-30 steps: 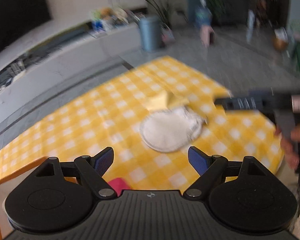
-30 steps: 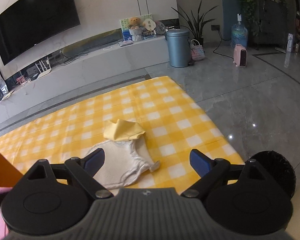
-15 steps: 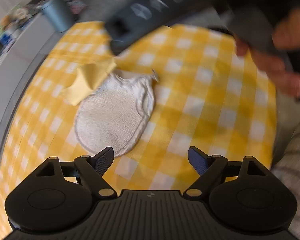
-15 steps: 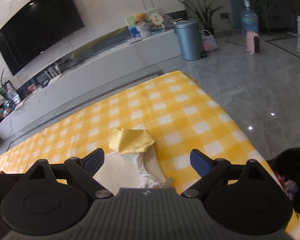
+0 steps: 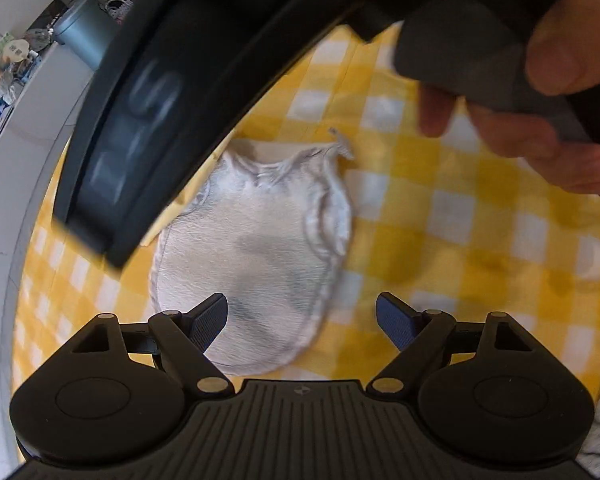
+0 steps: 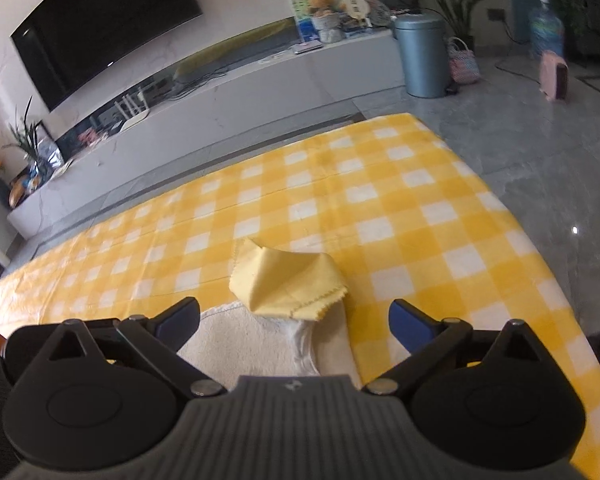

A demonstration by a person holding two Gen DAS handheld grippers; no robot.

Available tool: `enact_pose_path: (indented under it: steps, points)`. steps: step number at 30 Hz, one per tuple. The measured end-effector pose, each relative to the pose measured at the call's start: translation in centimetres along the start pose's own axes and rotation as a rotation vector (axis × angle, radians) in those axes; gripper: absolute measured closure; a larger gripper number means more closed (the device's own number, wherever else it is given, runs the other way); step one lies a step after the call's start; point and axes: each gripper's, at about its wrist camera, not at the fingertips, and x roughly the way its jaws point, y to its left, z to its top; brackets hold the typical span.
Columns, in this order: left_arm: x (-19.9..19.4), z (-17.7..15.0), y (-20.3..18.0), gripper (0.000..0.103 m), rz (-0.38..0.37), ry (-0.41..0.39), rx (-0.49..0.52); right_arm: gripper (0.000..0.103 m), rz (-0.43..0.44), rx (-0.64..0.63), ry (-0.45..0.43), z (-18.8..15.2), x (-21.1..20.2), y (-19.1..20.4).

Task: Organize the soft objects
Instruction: 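Grasp the yellow cloth with the right gripper, then grasp the white terry bib with the left gripper while the right holds the yellow cloth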

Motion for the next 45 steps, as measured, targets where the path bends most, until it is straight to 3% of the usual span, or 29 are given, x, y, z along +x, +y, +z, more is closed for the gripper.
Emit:
enact_pose_path:
  steps: [4,7,12,14,18,22,31,34,35,40,42,43,44,45]
  points:
    - [0.6,0.2,1.4,0.0,0.02,0.011,0.007,0.003,0.048,-0.006,0.039,0.8,2.9,0.4]
    - [1.2,0.2,2.8,0.0,0.004,0.03,-0.009,0.003,0.008,-0.067,0.038,1.3,4.4,1.0]
    - [1.7,-0.4,4.4,0.0,-0.063,-0.011,0.004,0.007,-0.017,-0.105,0.064,1.3,6.2,1.1]
    - [2.0,-0.5,5.3,0.0,-0.102,-0.011,-0.013,0.021,-0.035,-0.129,0.095,1.1,6.8,1.3]
    - [2.6,-0.3,7.1,0.0,-0.181,0.017,-0.063,0.032,-0.091,-0.197,0.118,0.6,7.4,2.0]
    - [2.6,-0.1,7.2,0.0,-0.192,0.002,0.001,0.068,-0.112,-0.21,0.11,0.8,6.9,2.0]
    - [2.8,0.7,7.0,0.0,-0.231,-0.024,0.111,0.081,-0.068,-0.064,0.133,2.3,3.7,0.1]
    - [2.9,0.9,7.2,0.0,-0.25,-0.032,0.145,0.09,-0.108,-0.065,0.112,3.0,1.9,-0.4]
    - [2.9,1.3,6.7,0.0,-0.251,-0.034,0.159,0.099,-0.124,-0.065,0.109,3.1,1.5,-0.7]
    - [3.1,2.3,6.6,0.0,-0.25,0.014,0.204,0.096,-0.168,0.015,0.133,3.0,1.4,-4.0]
    - [3.2,3.1,6.4,0.0,-0.247,0.039,0.218,0.083,-0.18,0.063,0.126,2.7,1.4,-5.0]
    - [3.2,3.5,6.4,0.0,-0.246,0.052,0.227,0.062,-0.189,0.09,0.113,2.7,1.2,-5.4]
    - [3.3,3.8,6.3,0.0,-0.245,0.064,0.234,0.05,-0.194,0.111,0.104,2.8,1.1,-5.6]
    - [3.3,4.2,6.1,0.0,-0.245,0.078,0.24,0.047,-0.198,0.125,0.096,2.9,0.9,-5.7]
